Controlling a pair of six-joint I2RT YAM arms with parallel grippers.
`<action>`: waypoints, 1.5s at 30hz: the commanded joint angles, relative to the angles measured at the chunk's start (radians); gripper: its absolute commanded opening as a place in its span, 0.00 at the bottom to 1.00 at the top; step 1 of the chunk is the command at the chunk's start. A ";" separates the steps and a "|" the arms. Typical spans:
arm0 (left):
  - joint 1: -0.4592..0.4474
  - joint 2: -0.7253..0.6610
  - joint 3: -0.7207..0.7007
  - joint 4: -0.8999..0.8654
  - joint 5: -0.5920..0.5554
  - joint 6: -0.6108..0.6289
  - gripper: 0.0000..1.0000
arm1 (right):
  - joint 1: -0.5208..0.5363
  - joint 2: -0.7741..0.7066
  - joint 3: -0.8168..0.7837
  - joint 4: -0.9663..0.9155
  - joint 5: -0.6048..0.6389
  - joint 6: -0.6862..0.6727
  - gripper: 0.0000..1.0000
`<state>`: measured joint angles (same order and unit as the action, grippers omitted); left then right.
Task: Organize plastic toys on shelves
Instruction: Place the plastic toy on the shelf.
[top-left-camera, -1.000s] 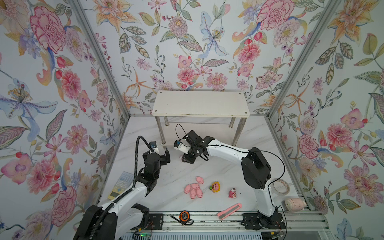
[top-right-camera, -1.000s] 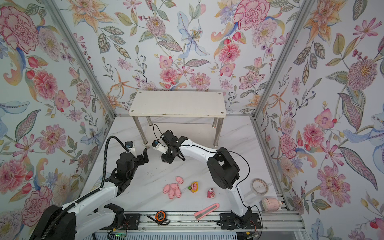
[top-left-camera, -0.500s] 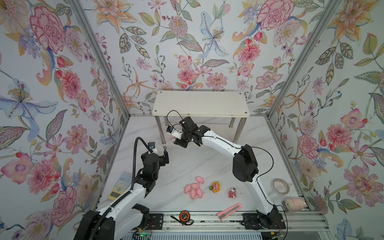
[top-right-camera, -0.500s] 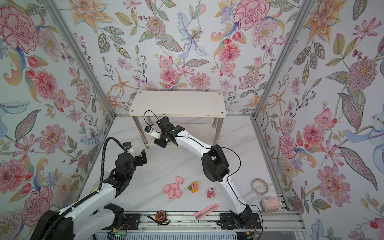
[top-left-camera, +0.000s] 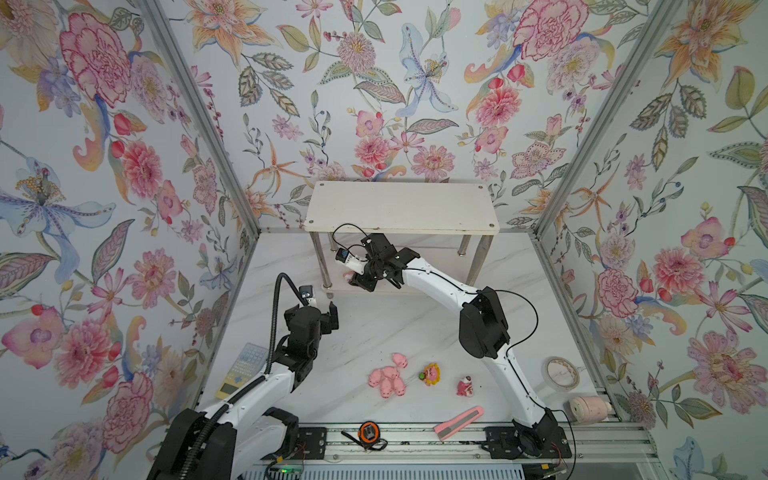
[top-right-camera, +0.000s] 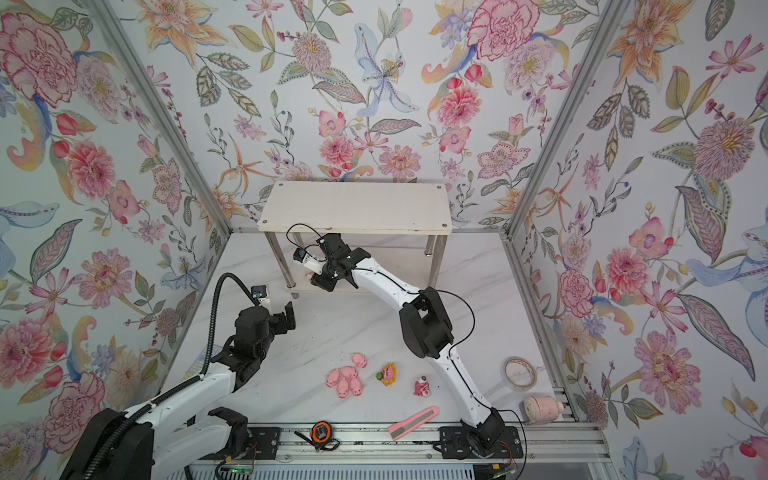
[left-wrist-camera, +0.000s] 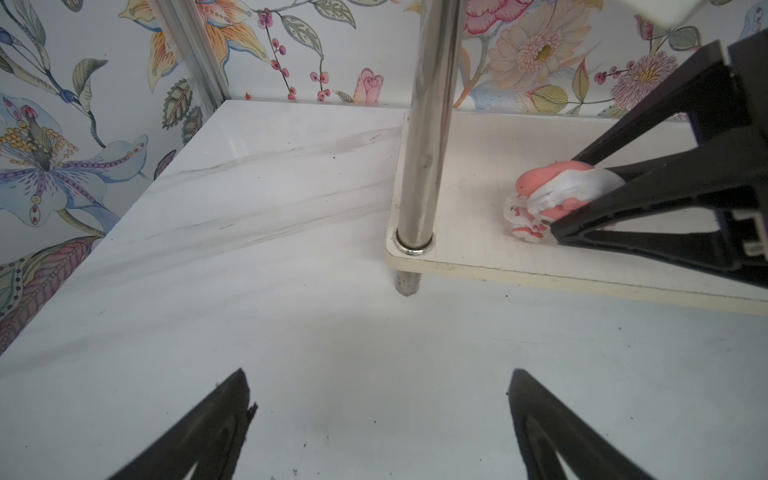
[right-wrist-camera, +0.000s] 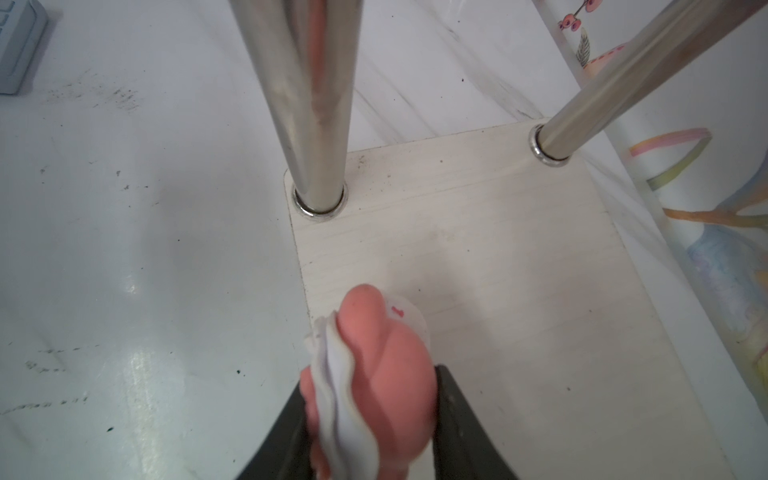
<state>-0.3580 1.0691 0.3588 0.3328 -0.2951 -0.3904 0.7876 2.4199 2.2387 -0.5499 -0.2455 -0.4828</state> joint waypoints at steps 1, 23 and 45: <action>0.013 0.005 0.025 -0.005 -0.003 -0.008 0.98 | -0.006 0.017 0.033 -0.016 -0.035 0.017 0.34; 0.012 -0.015 0.005 -0.004 -0.002 -0.017 0.98 | -0.018 0.050 0.039 -0.024 -0.014 0.049 0.51; 0.012 -0.035 0.000 0.002 0.007 -0.017 0.98 | -0.039 -0.013 0.019 -0.001 -0.020 0.152 0.75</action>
<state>-0.3580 1.0561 0.3588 0.3332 -0.2920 -0.3943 0.7700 2.4599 2.2982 -0.5507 -0.2550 -0.3798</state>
